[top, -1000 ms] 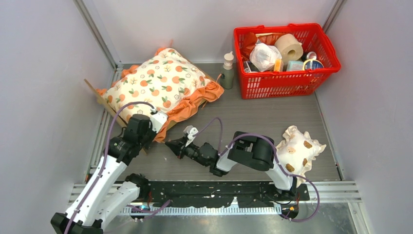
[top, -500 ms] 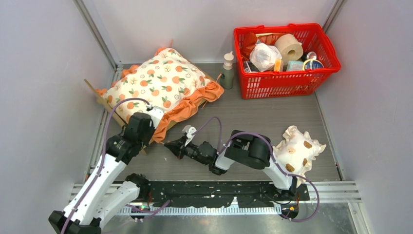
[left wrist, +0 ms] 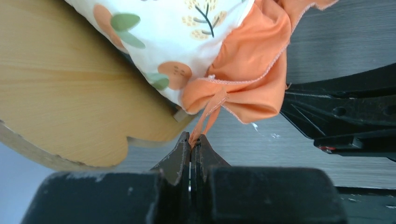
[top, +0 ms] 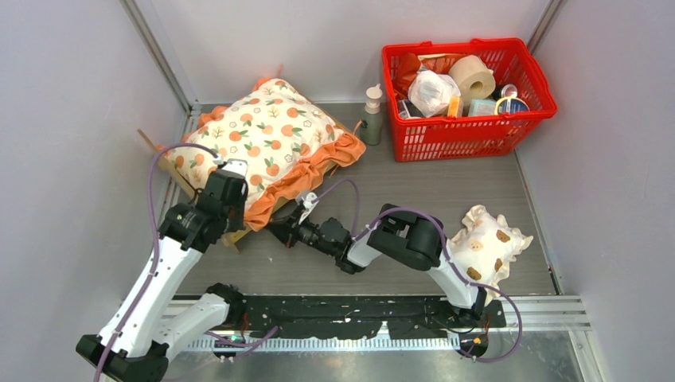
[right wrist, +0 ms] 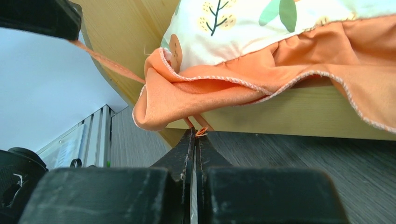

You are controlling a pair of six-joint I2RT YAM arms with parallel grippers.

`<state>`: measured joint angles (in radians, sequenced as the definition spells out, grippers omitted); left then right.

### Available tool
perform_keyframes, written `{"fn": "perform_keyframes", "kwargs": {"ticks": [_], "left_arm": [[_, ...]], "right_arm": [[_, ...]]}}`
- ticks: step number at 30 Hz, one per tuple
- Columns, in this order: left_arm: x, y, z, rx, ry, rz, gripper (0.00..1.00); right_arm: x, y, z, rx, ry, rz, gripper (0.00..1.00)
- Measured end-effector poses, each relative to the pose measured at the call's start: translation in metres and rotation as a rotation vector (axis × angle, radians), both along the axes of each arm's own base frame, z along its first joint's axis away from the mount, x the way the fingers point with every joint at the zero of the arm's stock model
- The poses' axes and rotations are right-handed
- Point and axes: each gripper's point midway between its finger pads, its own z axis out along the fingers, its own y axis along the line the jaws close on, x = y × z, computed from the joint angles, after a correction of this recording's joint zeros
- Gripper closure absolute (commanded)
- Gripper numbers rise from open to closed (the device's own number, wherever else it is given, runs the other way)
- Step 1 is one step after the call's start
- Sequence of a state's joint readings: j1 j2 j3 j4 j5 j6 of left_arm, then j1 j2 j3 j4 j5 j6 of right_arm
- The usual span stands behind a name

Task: Set up the pet bed
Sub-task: Tie the ropes to the bed frame.

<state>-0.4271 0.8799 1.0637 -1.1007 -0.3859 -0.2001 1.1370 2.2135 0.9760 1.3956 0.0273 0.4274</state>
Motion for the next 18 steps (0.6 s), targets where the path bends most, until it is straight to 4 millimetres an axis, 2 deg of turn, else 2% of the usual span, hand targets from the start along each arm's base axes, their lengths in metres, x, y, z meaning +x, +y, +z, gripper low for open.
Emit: {"fn": "perform_keyframes", "kwargs": {"ticks": [4,7,13,18], "left_arm": [[-0.01,-0.007,-0.014,-0.109,0.01,0.085,1.0],[-0.021,0.0,-0.025,-0.143,-0.001,0.166,1.0],[-0.022,0.011,-0.03,-0.144,-0.029,0.296,1.0],[-0.016,0.023,-0.025,-0.103,-0.083,0.355,1.0]], "right_arm": [[-0.004,-0.004,-0.007,-0.009,0.005,0.005,0.95],[-0.01,-0.012,-0.019,-0.029,0.012,-0.004,0.95],[-0.016,-0.018,-0.021,-0.014,0.037,-0.013,0.95],[-0.016,-0.016,-0.022,-0.002,0.06,-0.013,0.95]]}}
